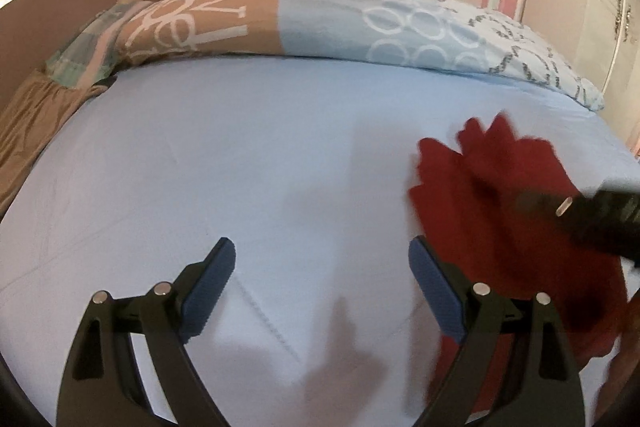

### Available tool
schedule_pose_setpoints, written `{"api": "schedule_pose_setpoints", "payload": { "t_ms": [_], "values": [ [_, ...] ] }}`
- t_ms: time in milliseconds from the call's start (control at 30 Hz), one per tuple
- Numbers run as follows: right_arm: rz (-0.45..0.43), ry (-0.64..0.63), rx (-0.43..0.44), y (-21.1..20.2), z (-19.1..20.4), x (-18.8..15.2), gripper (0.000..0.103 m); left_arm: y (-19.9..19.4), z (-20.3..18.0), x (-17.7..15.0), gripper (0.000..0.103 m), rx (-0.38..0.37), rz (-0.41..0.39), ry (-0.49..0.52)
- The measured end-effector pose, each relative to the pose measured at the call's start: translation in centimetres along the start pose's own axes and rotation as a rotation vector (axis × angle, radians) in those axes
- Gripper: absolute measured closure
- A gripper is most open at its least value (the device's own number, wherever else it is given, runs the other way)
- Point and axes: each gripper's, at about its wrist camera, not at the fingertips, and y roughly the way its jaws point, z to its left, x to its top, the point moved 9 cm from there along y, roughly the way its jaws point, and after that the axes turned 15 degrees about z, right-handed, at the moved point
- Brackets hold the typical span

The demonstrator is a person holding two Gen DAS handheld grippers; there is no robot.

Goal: Fold small clothes

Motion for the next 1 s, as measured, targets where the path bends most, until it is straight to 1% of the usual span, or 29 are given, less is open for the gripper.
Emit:
{"api": "schedule_pose_setpoints", "payload": {
  "t_ms": [67, 100, 133, 167, 200, 233, 267, 367, 433, 500, 533, 600, 633, 667, 733, 800, 833, 867, 900, 933, 967, 1000],
  "values": [
    [0.023, -0.02, -0.032, 1.8, 0.1, -0.6, 0.086, 0.1, 0.8, -0.3, 0.014, -0.003, 0.006, -0.01],
    [0.023, -0.032, -0.027, 2.0, 0.4, -0.6, 0.084, 0.1, 1.1, -0.4, 0.014, -0.009, 0.009, -0.013],
    [0.015, -0.035, -0.012, 1.7, 0.6, -0.4, 0.079, 0.1, 1.2, -0.6, 0.014, -0.013, 0.012, -0.013],
    [0.012, -0.033, 0.027, 1.0, 0.8, -0.1, 0.068, 0.0, 1.2, -0.6, 0.014, -0.017, 0.015, -0.011],
    [0.008, -0.028, 0.074, 0.2, 1.1, 0.1, 0.06, -0.1, 1.0, -0.6, 0.014, -0.022, 0.016, -0.007],
    [-0.013, -0.026, 0.119, -1.3, 1.3, 0.5, 0.043, -0.3, 0.6, -0.6, 0.014, -0.036, 0.016, 0.003],
    [-0.049, -0.034, 0.129, -3.0, 1.3, 0.9, 0.034, -0.5, 0.3, -0.6, 0.014, -0.045, 0.014, 0.007],
    [-0.138, -0.063, 0.11, -7.9, 0.4, 1.5, 0.034, -1.4, -1.4, -0.2, 0.014, -0.087, 0.0, 0.023],
    [-0.188, -0.057, 0.062, -10.5, -1.4, 1.7, 0.034, -2.0, -3.3, 0.2, 0.014, -0.132, 0.001, 0.029],
    [-0.202, -0.041, 0.044, -11.7, -3.3, 1.6, 0.034, -2.3, -5.2, 0.3, 0.014, -0.178, 0.009, 0.05],
    [-0.202, -0.023, 0.042, -12.1, -4.5, 1.4, 0.034, -2.5, -6.8, 0.1, 0.014, -0.195, 0.012, 0.085],
    [-0.2, 0.002, 0.037, -12.6, -6.5, 0.9, 0.034, -2.3, -9.0, -0.6, 0.014, -0.177, 0.031, 0.152],
    [-0.198, 0.007, 0.036, -12.9, -7.3, 0.4, 0.033, -1.9, -10.1, -1.2, 0.014, -0.153, 0.051, 0.186],
    [-0.195, 0.01, 0.036, -13.0, -7.9, 0.2, 0.033, -1.2, -10.7, -1.9, 0.014, -0.112, 0.077, 0.209],
    [-0.191, 0.013, 0.037, -13.1, -8.8, -0.6, 0.033, -0.1, -11.0, -3.1, 0.014, -0.066, 0.113, 0.214],
    [-0.182, 0.009, 0.039, -12.9, -9.1, -1.1, 0.033, 0.7, -10.7, -4.0, 0.014, -0.074, 0.136, 0.183],
    [-0.176, 0.005, 0.037, -12.9, -9.4, -1.5, 0.033, 0.6, -10.7, -4.4, 0.023, -0.107, 0.131, 0.164],
    [-0.171, 0.001, 0.03, -12.9, -9.6, -1.8, 0.033, 0.5, -10.9, -4.6, 0.048, -0.138, 0.124, 0.17],
    [-0.167, -0.008, 0.02, -12.7, -9.6, -2.1, 0.033, 0.3, -11.3, -4.8, 0.058, -0.155, 0.122, 0.185],
    [-0.162, -0.013, 0.018, -12.6, -9.5, -2.3, 0.033, -0.1, -11.4, -4.7, 0.07, -0.145, 0.105, 0.199],
    [-0.155, -0.019, 0.021, -12.3, -9.3, -2.6, 0.033, -0.6, -11.4, -4.6, 0.085, -0.115, 0.08, 0.214],
    [-0.152, -0.03, 0.017, -12.1, -9.0, -2.9, 0.033, -0.9, -11.3, -4.5, 0.088, -0.092, 0.068, 0.223]
  ]
}}
